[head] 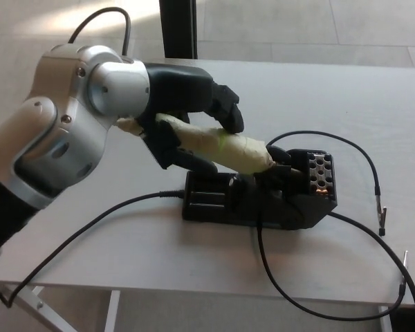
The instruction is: Use the left hand of the robot to grab the soldering gun kept on the middle of the table and pull it out of its base and keep it on the left side of the base
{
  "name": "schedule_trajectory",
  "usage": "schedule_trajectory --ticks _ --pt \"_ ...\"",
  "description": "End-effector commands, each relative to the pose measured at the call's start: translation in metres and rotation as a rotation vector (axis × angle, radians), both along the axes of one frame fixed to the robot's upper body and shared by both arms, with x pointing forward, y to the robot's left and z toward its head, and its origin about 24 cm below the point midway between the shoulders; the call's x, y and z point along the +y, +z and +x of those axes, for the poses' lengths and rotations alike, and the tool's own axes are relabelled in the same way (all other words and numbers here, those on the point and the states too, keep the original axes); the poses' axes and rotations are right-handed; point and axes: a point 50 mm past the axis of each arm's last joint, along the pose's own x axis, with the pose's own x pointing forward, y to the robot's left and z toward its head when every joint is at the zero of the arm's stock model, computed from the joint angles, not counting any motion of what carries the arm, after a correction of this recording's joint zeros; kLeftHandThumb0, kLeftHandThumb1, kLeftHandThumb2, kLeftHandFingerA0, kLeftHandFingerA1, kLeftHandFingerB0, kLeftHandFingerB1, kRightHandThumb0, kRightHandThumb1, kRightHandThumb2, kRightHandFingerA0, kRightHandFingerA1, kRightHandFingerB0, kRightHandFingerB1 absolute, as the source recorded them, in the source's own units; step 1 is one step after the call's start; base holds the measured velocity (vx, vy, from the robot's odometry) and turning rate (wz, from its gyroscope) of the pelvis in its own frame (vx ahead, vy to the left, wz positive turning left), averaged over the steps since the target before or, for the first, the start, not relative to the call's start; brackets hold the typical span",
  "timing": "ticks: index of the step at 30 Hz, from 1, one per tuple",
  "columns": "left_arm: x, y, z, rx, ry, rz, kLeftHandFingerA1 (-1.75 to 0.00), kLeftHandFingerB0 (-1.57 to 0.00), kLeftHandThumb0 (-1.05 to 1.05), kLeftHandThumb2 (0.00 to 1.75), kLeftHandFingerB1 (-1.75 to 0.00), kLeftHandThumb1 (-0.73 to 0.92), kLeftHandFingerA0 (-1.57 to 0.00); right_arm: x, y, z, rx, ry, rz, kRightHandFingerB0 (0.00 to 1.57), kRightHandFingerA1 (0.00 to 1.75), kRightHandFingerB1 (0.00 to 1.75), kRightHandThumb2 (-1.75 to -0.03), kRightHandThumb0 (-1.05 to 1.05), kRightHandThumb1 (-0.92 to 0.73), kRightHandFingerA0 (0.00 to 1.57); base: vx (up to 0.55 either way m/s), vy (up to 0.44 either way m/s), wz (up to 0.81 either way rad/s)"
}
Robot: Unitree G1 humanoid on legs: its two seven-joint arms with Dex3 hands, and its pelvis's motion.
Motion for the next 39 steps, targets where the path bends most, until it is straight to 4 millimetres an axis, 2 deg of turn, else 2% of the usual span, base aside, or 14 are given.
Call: schedule_trajectory --ticks 1,2,15,16,17,20,22,27,29,30,31,32,34,39 --pt "0.005 -0.005 0.001 -0.017 0.041 0.022 -0.75 -0.25 -0.69 0.9 -0.53 0.54 -0.63 -0.007 0.011 0.001 -0.014 -0.001 -0.033 0.25 1.29 1.61 -1.19 -1.04 -0.23 0.98 0.0 0.0 0.0" --pt "0.005 -0.006 0.002 -0.024 0.049 0.018 -0.75 -0.31 -0.64 0.6 -0.44 0.67 -0.7 -0.007 0.011 0.002 -0.013 0.004 -0.038 0.24 1.25 1.58 -1.21 -1.01 -0.23 1.03 0.0 0.0 0.0" --pt "0.005 -0.008 0.001 -0.036 0.058 0.01 -0.77 -0.32 -0.62 0.59 -0.45 0.64 -0.75 -0.007 0.012 0.002 -0.012 0.003 -0.041 0.24 1.21 1.56 -1.21 -1.01 -0.23 1.07 0.0 0.0 0.0" --pt "0.005 -0.009 0.0 -0.045 0.057 0.014 -0.83 -0.28 -0.66 0.9 -0.55 0.5 -0.83 -0.007 0.012 0.002 -0.011 0.009 -0.042 0.23 1.22 1.56 -1.2 -1.01 -0.24 1.05 0.0 0.0 0.0" --pt "0.008 -0.019 -0.005 -0.142 0.021 0.102 -1.18 -0.34 -0.14 0.63 -0.48 0.47 -1.02 -0.007 0.013 0.004 -0.021 0.013 -0.043 0.43 1.1 1.26 -1.28 -1.05 -0.28 1.17 0.0 0.0 0.0" --pt "0.014 -0.03 -0.009 -0.259 -0.062 0.186 -1.45 -0.47 -0.11 0.68 -0.5 0.47 -0.89 -0.007 0.013 0.005 -0.025 0.012 -0.048 0.45 1.08 1.29 -1.27 -1.05 -0.27 1.26 0.0 0.0 0.0" --pt "0.019 -0.037 -0.012 -0.343 -0.107 0.205 -1.6 -0.52 -0.07 0.64 -0.48 0.53 -0.83 -0.007 0.014 0.006 -0.028 0.019 -0.052 0.44 1.1 1.26 -1.27 -1.05 -0.27 1.18 0.0 0.0 0.0" --pt "0.023 -0.052 -0.016 -0.465 -0.145 0.253 -1.68 -0.45 -0.11 0.64 -0.51 0.52 -0.9 -0.006 0.014 0.006 -0.026 0.013 -0.055 0.47 1.09 1.29 -1.27 -1.05 -0.27 1.22 0.0 0.0 0.0" --pt "0.023 -0.054 -0.016 -0.478 -0.144 0.274 -1.51 -0.38 -0.43 0.59 -0.47 0.54 -0.94 -0.006 0.012 0.006 -0.031 0.002 -0.045 0.48 1.1 1.3 -1.27 -1.05 -0.26 1.24 0.0 0.0 0.0" --pt "0.023 -0.055 -0.016 -0.503 -0.148 0.277 -1.35 -0.36 -0.59 0.81 -0.56 0.41 -1.09 -0.006 0.012 0.005 -0.029 0.004 -0.047 0.45 1.12 1.28 -1.28 -1.05 -0.27 1.16 0.0 0.0 0.0" --pt "0.024 -0.055 -0.016 -0.512 -0.151 0.277 -1.35 -0.36 -0.59 0.81 -0.56 0.41 -1.09 -0.006 0.012 0.005 -0.026 0.008 -0.049 0.45 1.12 1.28 -1.28 -1.05 -0.27 1.16 0.0 0.0 0.0" --pt "0.024 -0.056 -0.016 -0.533 -0.161 0.267 -1.47 -0.43 -0.48 0.59 -0.49 0.52 -0.94 -0.006 0.012 0.005 -0.026 0.007 -0.049 0.44 1.11 1.27 -1.27 -1.05 -0.26 1.17 0.0 0.0 0.0" --pt "0.025 -0.058 -0.015 -0.584 -0.188 0.264 -1.6 -0.47 -0.17 0.64 -0.51 0.53 -0.92 -0.006 0.012 0.005 -0.031 0.008 -0.049 0.45 1.1 1.28 -1.27 -1.05 -0.27 1.2 0.0 0.0 0.0" --pt "0.025 -0.058 -0.014 -0.61 -0.213 0.075 -1.59 -0.6 -0.15 0.79 -0.59 0.65 -0.97 -0.007 0.013 0.004 -0.033 0.001 -0.052 0.46 1.08 1.29 -1.28 -1.05 -0.28 1.22 0.0 0.0 0.0"
